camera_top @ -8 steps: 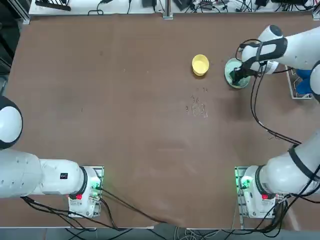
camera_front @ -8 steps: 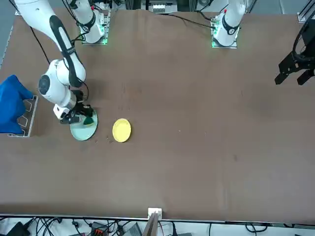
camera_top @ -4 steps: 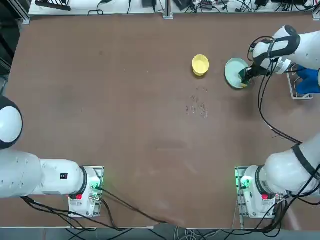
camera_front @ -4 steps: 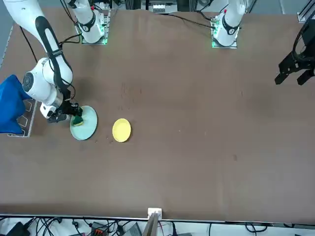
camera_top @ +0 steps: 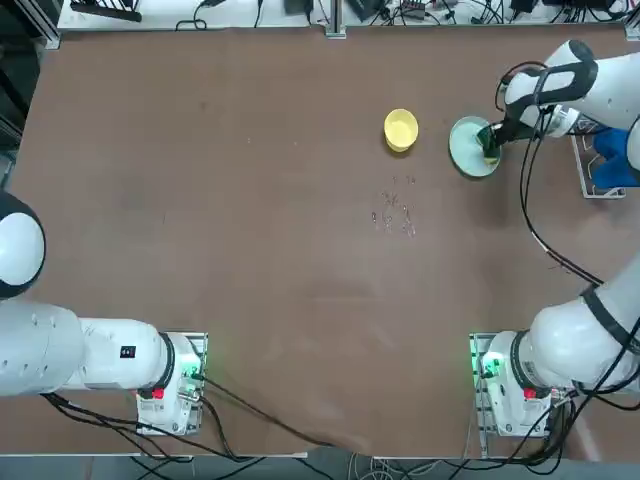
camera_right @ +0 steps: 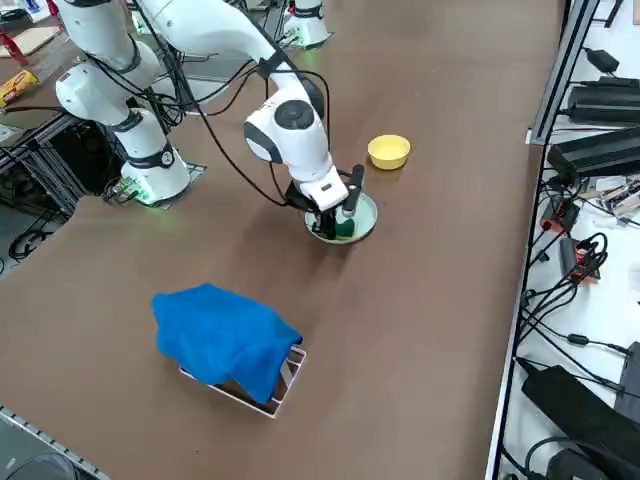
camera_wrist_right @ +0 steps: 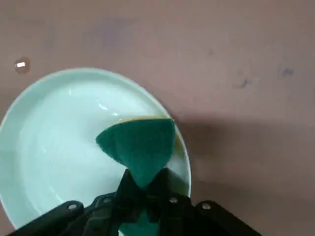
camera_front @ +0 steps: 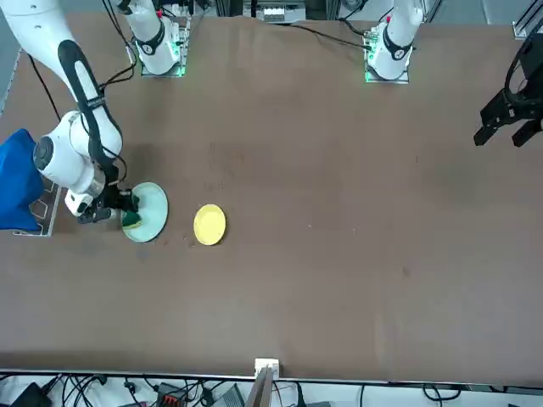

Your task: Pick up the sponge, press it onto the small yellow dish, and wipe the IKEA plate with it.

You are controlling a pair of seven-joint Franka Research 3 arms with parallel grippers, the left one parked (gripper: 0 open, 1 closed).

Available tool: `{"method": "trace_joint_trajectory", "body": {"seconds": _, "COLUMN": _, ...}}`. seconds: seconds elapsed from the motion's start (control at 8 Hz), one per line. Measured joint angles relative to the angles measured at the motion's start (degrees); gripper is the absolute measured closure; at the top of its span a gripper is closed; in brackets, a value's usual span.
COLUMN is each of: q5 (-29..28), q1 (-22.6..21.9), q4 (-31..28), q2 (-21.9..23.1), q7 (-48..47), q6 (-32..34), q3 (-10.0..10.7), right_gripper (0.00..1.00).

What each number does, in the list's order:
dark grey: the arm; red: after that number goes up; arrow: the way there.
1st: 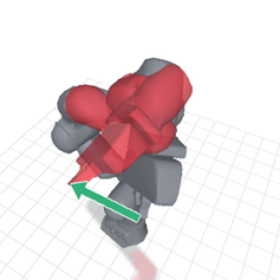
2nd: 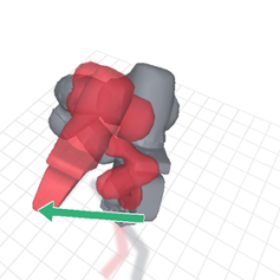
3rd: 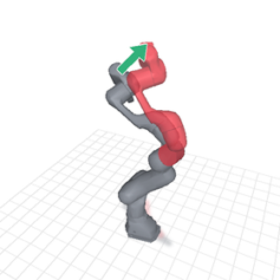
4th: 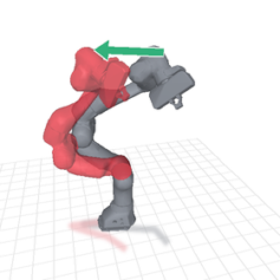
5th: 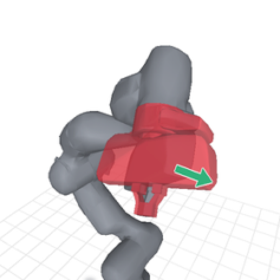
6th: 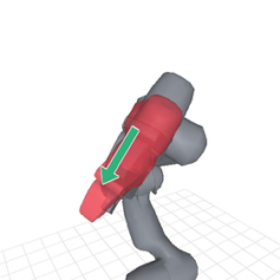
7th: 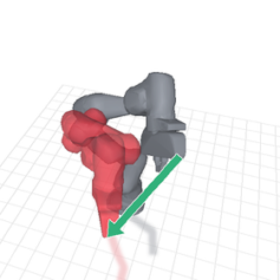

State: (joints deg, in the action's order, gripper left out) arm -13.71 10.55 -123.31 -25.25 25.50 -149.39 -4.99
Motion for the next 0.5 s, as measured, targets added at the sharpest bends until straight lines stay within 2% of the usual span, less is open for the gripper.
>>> {"method": "trace_joint_trajectory", "body": {"seconds": 0.25, "q5": 0.0, "q1": -2.0, "q4": 2.9, "q2": -1.8, "q7": -1.6, "q6": 0.0, "q3": -0.2, "right_gripper": 0.91}}
{"method": "trace_joint_trajectory", "body": {"seconds": 0.5, "q5": 0.0, "q1": -6.3, "q4": 4.1, "q2": -2.6, "q7": -7.8, "q6": -0.2, "q3": -0.2, "right_gripper": 0.91}}
